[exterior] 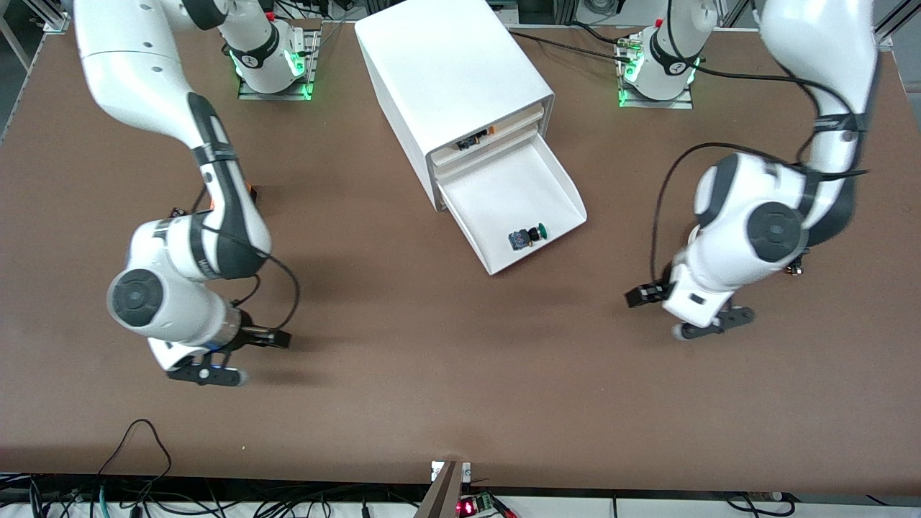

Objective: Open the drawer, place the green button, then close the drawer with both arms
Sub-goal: 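Retract the right arm while the left gripper moves to the drawer front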

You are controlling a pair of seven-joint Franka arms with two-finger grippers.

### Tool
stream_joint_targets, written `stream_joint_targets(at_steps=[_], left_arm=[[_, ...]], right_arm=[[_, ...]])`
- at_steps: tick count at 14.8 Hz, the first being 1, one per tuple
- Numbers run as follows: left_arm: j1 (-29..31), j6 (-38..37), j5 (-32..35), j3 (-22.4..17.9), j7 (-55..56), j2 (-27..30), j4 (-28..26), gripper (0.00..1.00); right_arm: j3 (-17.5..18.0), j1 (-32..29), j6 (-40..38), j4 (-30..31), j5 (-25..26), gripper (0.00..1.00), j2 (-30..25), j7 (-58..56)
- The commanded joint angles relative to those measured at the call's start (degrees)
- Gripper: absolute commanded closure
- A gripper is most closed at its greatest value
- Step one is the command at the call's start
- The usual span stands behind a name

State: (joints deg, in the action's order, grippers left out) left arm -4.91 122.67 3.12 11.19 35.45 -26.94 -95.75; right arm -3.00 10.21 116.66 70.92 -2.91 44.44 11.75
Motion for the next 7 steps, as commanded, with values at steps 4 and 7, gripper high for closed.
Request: stream_joint_targets(at_steps=[4,7], left_arm=[[-8.3,5.9,0.4,-0.5,16.8,-2.6,-6.6,0.0],[-12.1,6.4,0.4,-0.6,20.9,-4.2,-7.3,0.0]], right_arm=[[0.7,-8.2,-2.0,8.9,-1.0,0.0,-10.2,-15.2],[0.0,-8.2,-9.7,9.0,-0.8,0.0,-15.2,-14.2]])
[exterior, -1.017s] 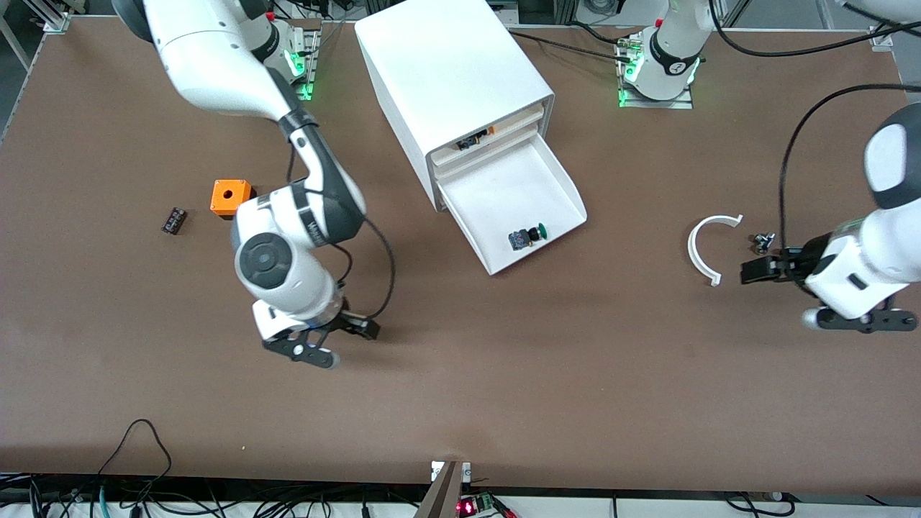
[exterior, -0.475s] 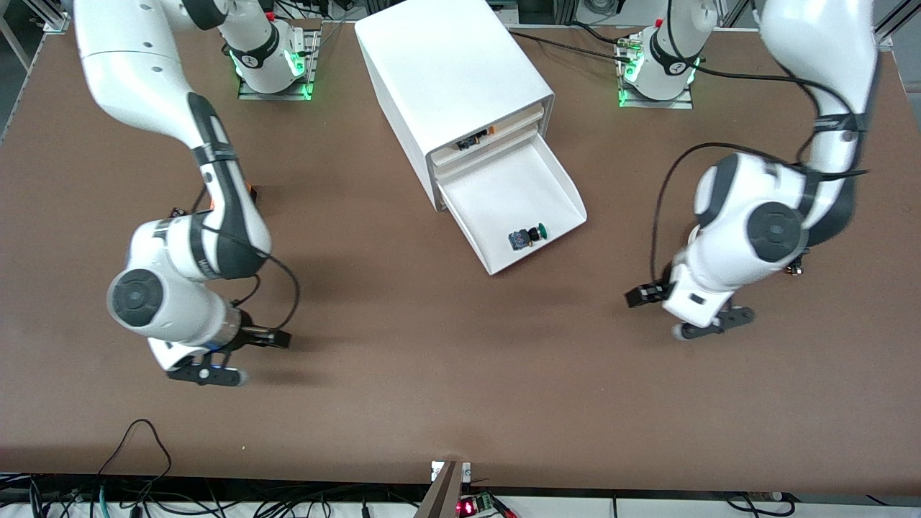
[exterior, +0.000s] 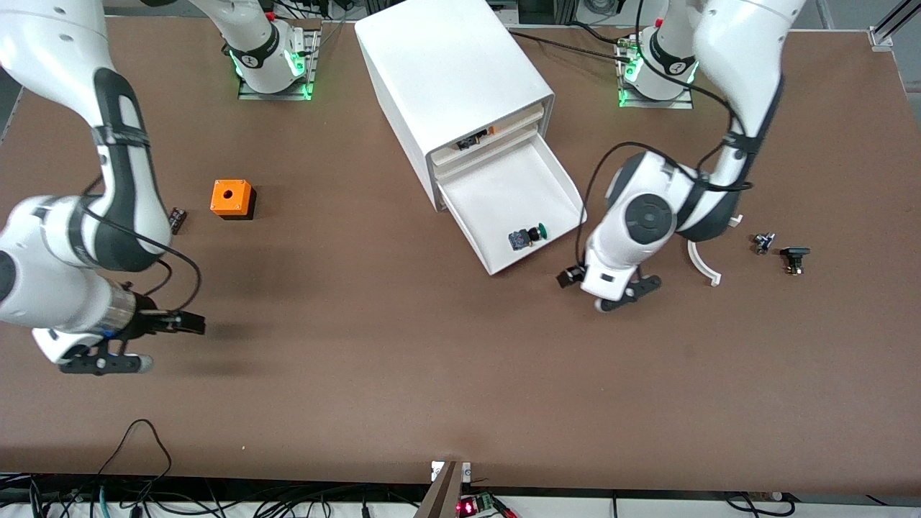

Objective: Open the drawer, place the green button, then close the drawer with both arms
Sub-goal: 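Retract the right arm while the left gripper moves to the drawer front, then push the drawer closed with the left gripper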

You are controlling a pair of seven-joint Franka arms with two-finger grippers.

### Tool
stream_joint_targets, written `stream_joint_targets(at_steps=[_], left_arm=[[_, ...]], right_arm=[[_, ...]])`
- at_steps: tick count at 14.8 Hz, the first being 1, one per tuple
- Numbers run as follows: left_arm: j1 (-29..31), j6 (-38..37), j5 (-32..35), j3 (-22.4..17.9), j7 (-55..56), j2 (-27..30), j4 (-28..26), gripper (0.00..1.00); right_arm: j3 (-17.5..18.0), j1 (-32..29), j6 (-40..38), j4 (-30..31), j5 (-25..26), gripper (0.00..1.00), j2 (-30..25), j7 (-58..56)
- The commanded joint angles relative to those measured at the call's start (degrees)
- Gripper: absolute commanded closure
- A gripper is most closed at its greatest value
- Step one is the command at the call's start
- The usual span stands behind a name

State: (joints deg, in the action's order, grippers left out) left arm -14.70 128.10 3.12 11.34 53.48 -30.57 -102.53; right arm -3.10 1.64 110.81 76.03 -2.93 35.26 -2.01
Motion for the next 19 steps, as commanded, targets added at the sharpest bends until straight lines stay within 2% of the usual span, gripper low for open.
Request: stream_joint_targets(at_steps=[1,5,8,12,15,19], left_arm=[[-2.7,1.8,0.5,-0.6,2.9,-0.7,-1.1,0.0],[-4.4,5.2,0.5,0.2,3.0,-0.5,-4.4,0.0],[-4.0,4.4,0.3,3.3,3.1,0.7,-6.3,0.0],[-4.4,4.2,0.2,6.9,4.5,0.7,-7.9,0.0],[-4.3,4.1,0.0,10.4,6.7,0.7,-9.2,0.0],[-4.4,1.3,-0.2,14.7,9.5,0.7,-9.4,0.0]], right_arm=[[0.1,0.4,-5.8,3.9,-0.8,0.0,-7.5,0.0],[0.7,0.5,-13.3,4.9,-0.9,0.0,-13.8,5.9],[0.8,0.8,-13.6,13.1,-0.9,0.0,-22.8,7.5],[0.9,0.9,-14.0,20.2,-0.6,0.0,-31.7,7.5],[0.9,0.9,-14.0,20.9,-0.5,0.0,-34.2,7.4],[1.8,2.0,-17.6,16.2,1.8,0.0,-33.3,7.2]])
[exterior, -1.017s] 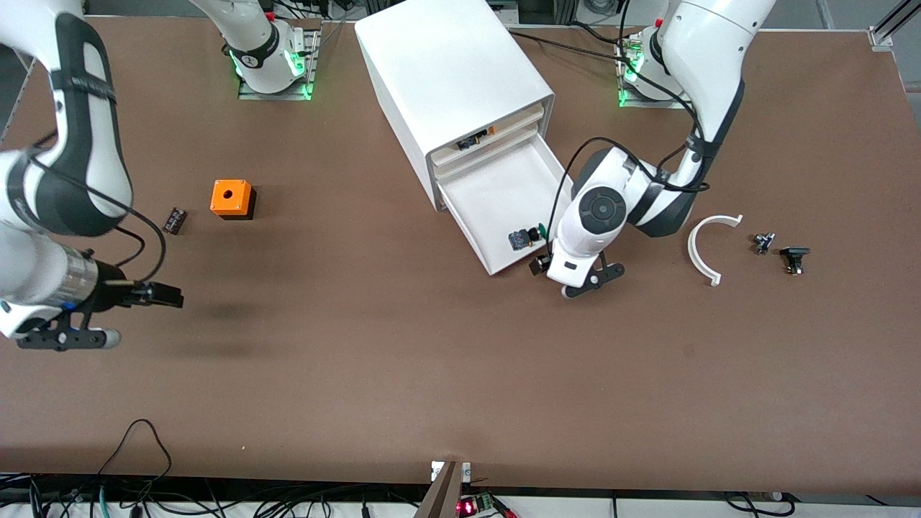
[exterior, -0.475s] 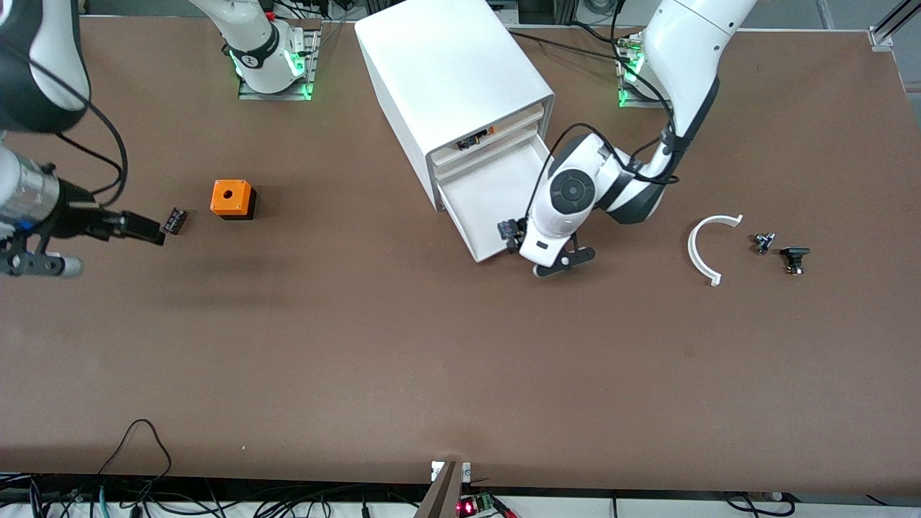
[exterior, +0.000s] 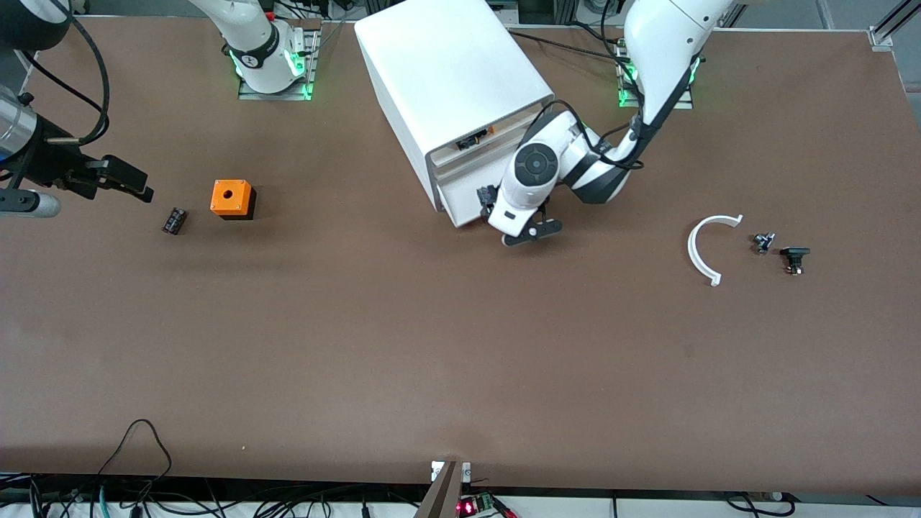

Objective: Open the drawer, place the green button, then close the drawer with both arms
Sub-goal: 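Push the drawer closed with the left gripper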

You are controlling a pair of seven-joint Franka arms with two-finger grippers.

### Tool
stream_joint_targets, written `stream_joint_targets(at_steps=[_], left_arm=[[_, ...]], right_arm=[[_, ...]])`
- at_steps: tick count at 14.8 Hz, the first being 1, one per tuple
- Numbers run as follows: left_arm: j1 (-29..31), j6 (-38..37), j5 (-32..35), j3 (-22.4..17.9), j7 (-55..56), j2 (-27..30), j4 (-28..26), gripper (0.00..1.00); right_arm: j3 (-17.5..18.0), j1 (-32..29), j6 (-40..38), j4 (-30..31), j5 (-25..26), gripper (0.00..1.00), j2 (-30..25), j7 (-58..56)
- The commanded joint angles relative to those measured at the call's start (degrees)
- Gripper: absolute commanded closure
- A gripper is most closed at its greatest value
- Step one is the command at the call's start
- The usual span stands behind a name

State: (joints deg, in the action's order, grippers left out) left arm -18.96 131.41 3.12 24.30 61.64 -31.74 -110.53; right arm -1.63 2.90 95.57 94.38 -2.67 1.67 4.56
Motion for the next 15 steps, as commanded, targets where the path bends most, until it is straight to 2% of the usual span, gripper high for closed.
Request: stream_joint_targets(at_steps=[1,4,10,15], left_arm=[[-0.1,-2.6,-0.5,2.4,1.5,1.8,-1.4,0.0],[-0.2,-4.2,-0.5,4.4,3.2,1.3,-1.4,0.0],[-1.0,-4.2,-0.6,5.3,3.3,0.4,-1.3,0.0],[-0.2,-4.3,-0.5,5.9,2.5,0.2,-0.5,0.0]], right_arm=[[0.4,1.0,-3.2,-3.2,2.4,0.0,0.7,0.4],[0.4,2.6,-5.5,-6.0,3.3,0.0,1.1,0.6],[0.3,2.6,-5.1,-9.8,3.4,0.0,1.5,0.2],[0.4,2.6,-5.5,-10.0,3.7,0.0,1.3,0.5]])
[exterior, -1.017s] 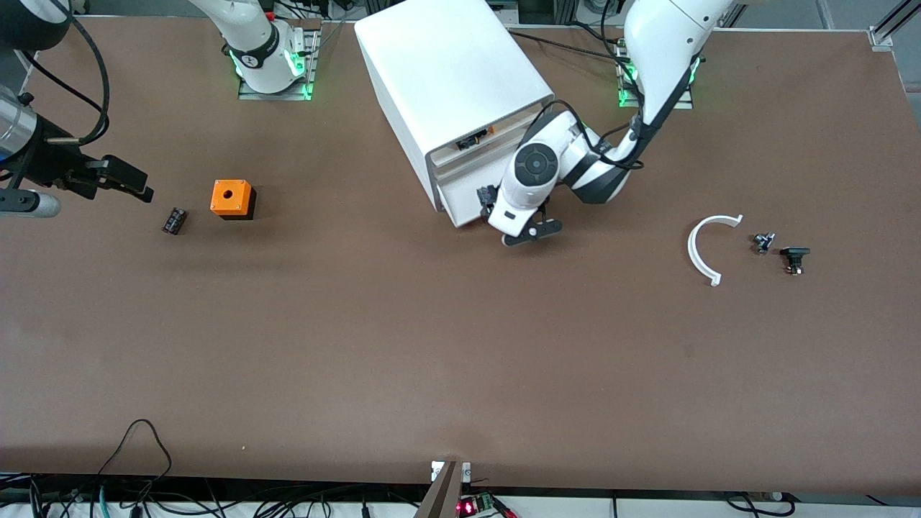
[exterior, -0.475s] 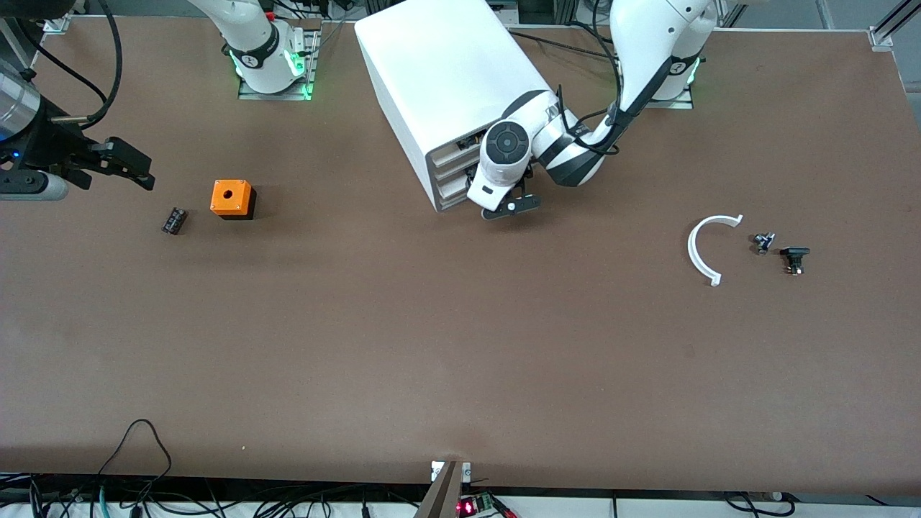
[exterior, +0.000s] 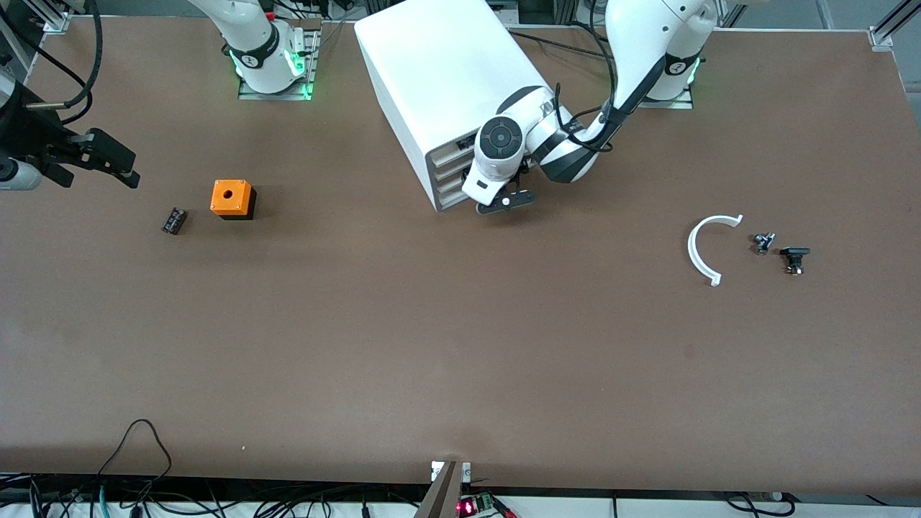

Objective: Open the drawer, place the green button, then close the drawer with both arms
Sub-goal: 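Push the drawer closed with the left gripper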

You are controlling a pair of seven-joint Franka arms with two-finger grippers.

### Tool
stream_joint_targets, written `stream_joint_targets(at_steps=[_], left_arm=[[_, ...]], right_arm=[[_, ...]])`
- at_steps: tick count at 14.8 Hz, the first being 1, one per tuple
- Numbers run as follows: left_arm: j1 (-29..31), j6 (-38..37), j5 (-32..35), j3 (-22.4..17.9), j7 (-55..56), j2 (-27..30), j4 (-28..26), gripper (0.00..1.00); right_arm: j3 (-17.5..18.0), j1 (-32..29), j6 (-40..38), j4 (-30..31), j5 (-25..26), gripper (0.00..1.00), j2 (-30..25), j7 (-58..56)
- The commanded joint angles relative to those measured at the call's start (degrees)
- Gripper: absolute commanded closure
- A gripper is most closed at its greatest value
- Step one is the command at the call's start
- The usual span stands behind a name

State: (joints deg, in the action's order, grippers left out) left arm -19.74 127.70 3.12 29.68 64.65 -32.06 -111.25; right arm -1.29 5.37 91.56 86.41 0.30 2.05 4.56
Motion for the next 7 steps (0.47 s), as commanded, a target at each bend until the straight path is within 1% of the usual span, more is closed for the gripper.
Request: stream_joint_targets(at_steps=[1,2,3,4,7], left_arm=[[1.3,-0.8,-0.2,0.6,-0.7,0.9,1.0,0.0],[2.1,-2.6,0.4,0.3,-2.0,1.7,2.1,0.0],[3.0,-6.1,0.6,-0.1,-5.8,2.3,4.2,0.0],[4.7,-10.5,1.4,-0.2,-10.0,3.1,6.8,0.0],[10.4,-25.2,7.1,0.2,-20.7,3.9,16.7,0.0]], right_arm=[[0.0,0.2,-1.5,-2.0,0.7,0.0,1.0,0.4],[0.0,0.1,-1.4,-2.3,0.7,0.0,1.1,0.4],[0.0,0.1,-1.5,-2.6,0.8,0.0,1.1,0.0],[0.0,0.1,-1.3,-2.7,0.8,0.0,1.1,-0.4],[-0.1,0.0,-1.0,-2.7,0.8,0.0,1.2,-0.2]])
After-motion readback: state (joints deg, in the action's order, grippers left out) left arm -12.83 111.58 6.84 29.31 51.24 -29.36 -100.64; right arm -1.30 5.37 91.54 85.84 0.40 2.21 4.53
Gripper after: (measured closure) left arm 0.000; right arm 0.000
